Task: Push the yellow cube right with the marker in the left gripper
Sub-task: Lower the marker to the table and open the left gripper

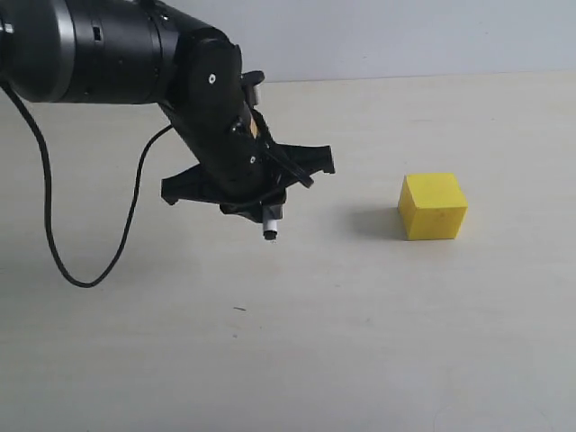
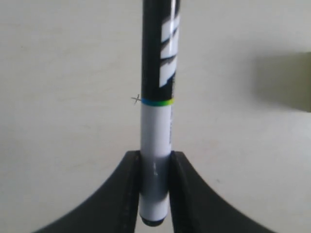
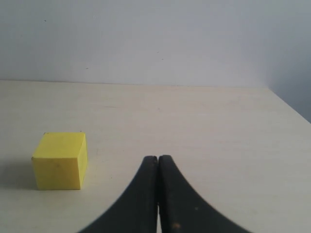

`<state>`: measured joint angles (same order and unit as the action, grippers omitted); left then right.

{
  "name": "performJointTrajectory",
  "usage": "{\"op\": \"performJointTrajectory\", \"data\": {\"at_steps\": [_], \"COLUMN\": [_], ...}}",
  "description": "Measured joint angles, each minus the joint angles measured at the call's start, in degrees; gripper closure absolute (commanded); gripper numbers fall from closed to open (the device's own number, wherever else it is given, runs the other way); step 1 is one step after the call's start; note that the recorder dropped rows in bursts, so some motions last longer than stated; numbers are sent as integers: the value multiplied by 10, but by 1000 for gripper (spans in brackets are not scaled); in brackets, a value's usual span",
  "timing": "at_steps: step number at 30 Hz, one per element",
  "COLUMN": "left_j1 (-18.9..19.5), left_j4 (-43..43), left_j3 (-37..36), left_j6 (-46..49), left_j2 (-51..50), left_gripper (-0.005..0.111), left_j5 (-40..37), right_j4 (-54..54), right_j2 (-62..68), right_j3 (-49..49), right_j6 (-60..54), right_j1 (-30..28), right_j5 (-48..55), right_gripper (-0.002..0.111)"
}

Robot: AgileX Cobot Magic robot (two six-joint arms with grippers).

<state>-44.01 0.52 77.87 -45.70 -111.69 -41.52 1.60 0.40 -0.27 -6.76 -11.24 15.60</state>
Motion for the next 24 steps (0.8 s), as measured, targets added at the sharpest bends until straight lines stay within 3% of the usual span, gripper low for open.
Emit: {"op": "performJointTrajectory", "data": {"at_steps": [7,24], "left_j1": [0,0], "left_j4": [-5,-5], "left_j3": [0,1], "left_j6": [-6,3], "left_j2": [-76,-92], "left_gripper": [107,107], "left_j5": [0,-13], "right_j4": [0,0], "right_j2": [0,0], "right_j3": [0,0], "right_j6": [0,0], "right_j1": [0,0], "right_j5": [0,0], "right_gripper": [108,108]}}
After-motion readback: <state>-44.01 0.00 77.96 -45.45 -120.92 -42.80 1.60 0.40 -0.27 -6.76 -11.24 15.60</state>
